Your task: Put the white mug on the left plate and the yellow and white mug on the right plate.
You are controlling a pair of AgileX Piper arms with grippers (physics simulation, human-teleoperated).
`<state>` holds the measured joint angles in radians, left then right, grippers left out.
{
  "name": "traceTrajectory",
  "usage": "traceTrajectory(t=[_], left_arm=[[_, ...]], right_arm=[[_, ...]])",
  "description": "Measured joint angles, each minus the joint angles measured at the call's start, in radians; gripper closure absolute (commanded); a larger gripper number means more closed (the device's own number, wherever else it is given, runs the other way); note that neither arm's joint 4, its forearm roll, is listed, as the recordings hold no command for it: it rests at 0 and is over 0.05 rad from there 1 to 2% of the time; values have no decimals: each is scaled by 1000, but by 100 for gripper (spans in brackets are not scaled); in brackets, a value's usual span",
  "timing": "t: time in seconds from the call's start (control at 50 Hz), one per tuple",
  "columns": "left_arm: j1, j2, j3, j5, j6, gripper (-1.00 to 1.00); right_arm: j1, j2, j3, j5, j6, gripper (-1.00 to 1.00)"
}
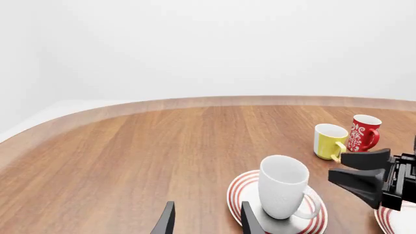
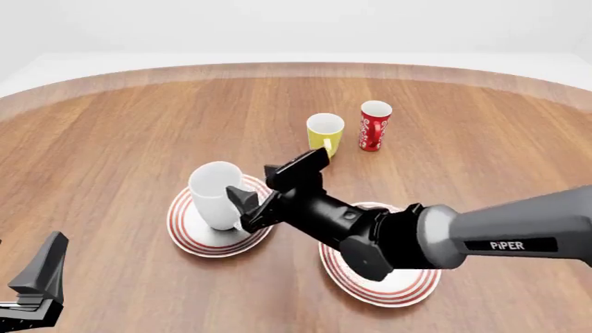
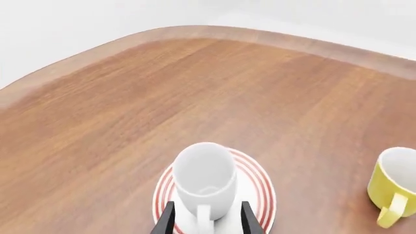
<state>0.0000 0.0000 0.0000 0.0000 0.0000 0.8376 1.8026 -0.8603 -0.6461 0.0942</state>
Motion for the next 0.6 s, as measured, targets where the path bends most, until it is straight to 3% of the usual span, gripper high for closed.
traceTrajectory(t=[0.6], left_arm=[[0,0,0,0,0,-100]], right_arm=[[-96,-269,119,14,-24,-100]])
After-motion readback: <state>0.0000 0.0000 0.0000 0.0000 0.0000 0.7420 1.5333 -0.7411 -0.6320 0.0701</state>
